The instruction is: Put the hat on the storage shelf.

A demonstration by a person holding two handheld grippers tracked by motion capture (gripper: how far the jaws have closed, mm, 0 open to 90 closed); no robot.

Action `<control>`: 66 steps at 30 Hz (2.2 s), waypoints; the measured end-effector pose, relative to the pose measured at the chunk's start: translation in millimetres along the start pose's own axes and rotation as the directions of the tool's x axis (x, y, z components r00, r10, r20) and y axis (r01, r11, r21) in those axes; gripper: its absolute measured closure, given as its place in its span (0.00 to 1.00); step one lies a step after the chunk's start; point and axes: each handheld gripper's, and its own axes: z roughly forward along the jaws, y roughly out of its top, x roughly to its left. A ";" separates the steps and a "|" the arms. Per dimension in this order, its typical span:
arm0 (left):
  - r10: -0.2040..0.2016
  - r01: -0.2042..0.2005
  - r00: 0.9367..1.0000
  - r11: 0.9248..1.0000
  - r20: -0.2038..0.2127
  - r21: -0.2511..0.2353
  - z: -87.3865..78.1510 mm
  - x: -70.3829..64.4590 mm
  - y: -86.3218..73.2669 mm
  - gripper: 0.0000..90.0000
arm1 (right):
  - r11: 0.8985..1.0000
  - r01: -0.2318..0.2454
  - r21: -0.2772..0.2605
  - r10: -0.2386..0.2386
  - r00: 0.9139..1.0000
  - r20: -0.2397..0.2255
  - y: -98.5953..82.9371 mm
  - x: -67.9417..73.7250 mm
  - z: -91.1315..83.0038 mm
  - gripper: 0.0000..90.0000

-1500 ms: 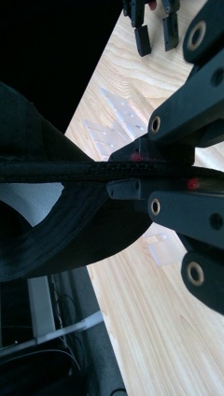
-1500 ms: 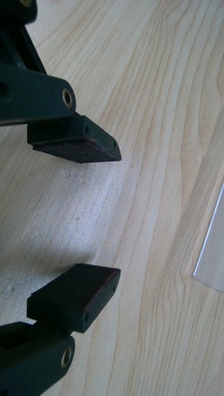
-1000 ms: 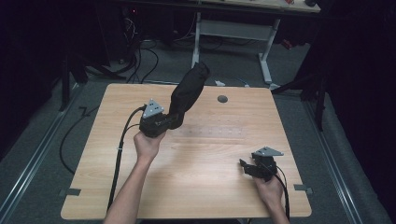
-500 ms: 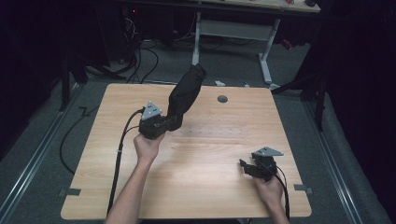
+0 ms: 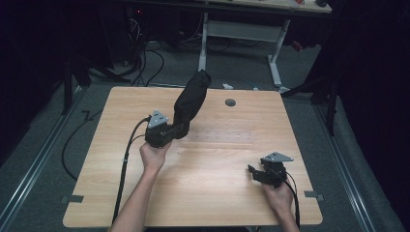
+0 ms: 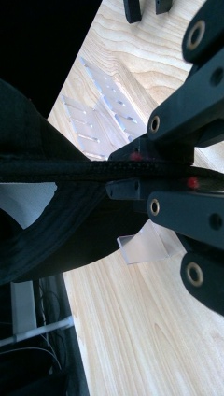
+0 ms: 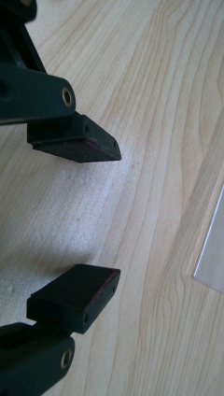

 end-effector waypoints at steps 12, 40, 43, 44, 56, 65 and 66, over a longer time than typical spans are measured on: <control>-0.013 0.014 0.999 0.999 -0.029 0.043 -1.3 7.6 -9.3 0.95 | 1.000 -0.001 -0.001 0.001 1.000 0.000 0.0 0.0 0.1 0.42; 0.030 -0.025 0.997 0.997 -0.068 0.074 -14.1 0.4 -4.7 0.51 | 1.000 0.002 -0.001 -0.002 1.000 0.000 0.0 -0.2 0.2 0.42; 0.034 -0.028 0.997 0.996 -0.070 0.081 -18.0 0.3 -4.5 0.49 | 1.000 0.002 -0.002 -0.002 1.000 0.000 0.0 -0.2 0.2 0.42; 0.041 -0.035 0.996 0.996 -0.073 0.086 -19.3 0.5 -4.7 0.49 | 1.000 0.002 -0.002 -0.002 1.000 0.000 0.0 -0.2 0.2 0.42; 0.022 -0.016 0.997 0.997 -0.080 0.072 -38.8 2.9 0.0 0.47 | 1.000 0.002 -0.002 -0.002 1.000 -0.001 0.0 -0.2 0.2 0.42; 0.004 0.002 0.996 0.998 -0.092 0.064 -53.3 5.6 0.6 0.46 | 1.000 0.002 -0.002 -0.002 1.000 0.000 0.0 -0.2 0.2 0.42; 0.004 0.002 0.996 0.998 -0.094 0.065 -55.4 6.2 0.6 0.46 | 1.000 -0.002 -0.001 0.002 1.000 0.000 0.0 0.1 0.1 0.42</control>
